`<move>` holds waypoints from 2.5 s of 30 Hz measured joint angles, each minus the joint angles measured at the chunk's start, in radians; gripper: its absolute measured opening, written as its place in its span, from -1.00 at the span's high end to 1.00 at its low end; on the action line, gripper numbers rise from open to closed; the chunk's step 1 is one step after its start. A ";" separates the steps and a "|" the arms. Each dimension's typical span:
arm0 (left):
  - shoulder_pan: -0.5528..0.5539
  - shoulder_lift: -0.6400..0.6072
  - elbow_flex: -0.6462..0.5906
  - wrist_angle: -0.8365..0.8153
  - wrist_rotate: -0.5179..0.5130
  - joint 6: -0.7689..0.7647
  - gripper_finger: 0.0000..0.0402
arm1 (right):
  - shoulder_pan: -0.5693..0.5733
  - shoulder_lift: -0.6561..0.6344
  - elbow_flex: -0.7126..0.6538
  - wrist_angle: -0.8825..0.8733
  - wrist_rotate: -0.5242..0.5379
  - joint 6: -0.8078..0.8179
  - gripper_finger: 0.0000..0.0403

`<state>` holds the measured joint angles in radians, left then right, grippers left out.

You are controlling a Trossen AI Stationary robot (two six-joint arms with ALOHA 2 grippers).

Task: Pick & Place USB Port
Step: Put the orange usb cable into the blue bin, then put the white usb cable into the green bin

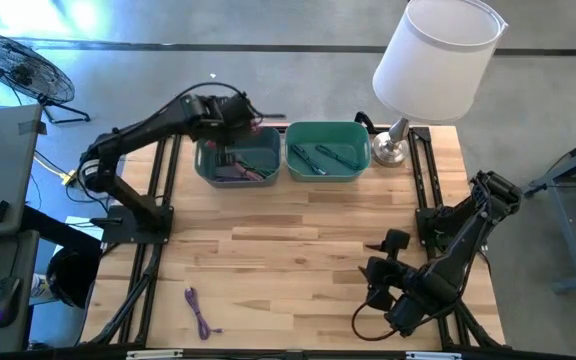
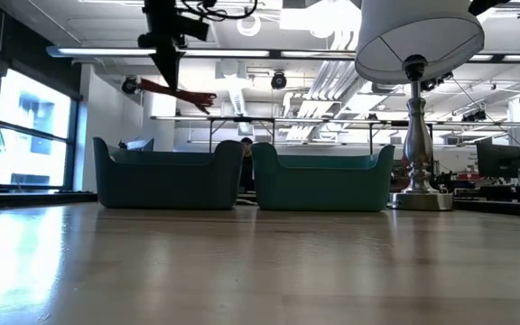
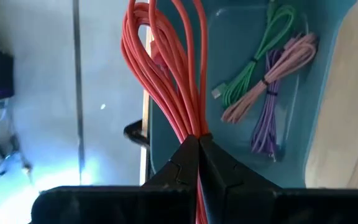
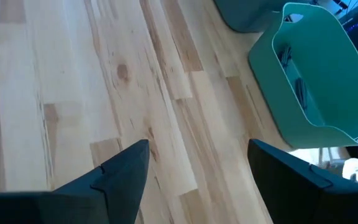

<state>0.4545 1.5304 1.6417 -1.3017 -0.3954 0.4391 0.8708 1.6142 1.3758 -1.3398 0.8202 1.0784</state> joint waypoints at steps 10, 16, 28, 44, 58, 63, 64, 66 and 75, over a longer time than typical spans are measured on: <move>0.070 0.125 0.000 0.020 0.142 0.155 1.00 | 0.000 0.000 0.000 0.019 0.007 0.026 -0.32; 0.083 0.215 0.000 0.017 0.251 0.185 1.00 | 0.001 0.000 0.000 0.021 -0.009 0.040 -0.32; 0.089 0.236 -0.001 0.005 0.232 0.178 0.75 | 0.015 0.000 0.000 0.023 -0.051 0.040 -0.32; 0.040 0.235 0.000 -0.066 0.511 0.053 0.30 | 0.003 0.006 0.000 -0.006 -0.624 -0.176 -0.32; -0.356 0.235 0.000 0.147 0.569 -0.053 0.30 | 0.137 0.010 0.000 0.032 -0.931 -0.388 -0.32; -0.514 0.235 0.000 0.241 0.550 -0.118 0.30 | 0.226 0.050 0.000 0.079 -0.893 -0.392 -0.32; -0.544 0.235 0.000 0.263 0.537 -0.130 0.30 | 0.241 0.067 0.000 0.082 -0.895 -0.392 -0.32; -0.602 0.235 0.000 0.306 0.503 -0.153 0.30 | 0.270 0.110 0.000 0.082 -0.907 -0.397 -0.32; -0.788 0.235 0.000 0.546 0.246 -0.182 0.30 | 0.328 0.298 0.000 0.078 -0.887 -0.429 -0.32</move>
<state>-0.3337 1.7649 1.6417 -0.7554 -0.1496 0.2568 1.1988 1.9126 1.3762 -1.2622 -0.0672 0.6491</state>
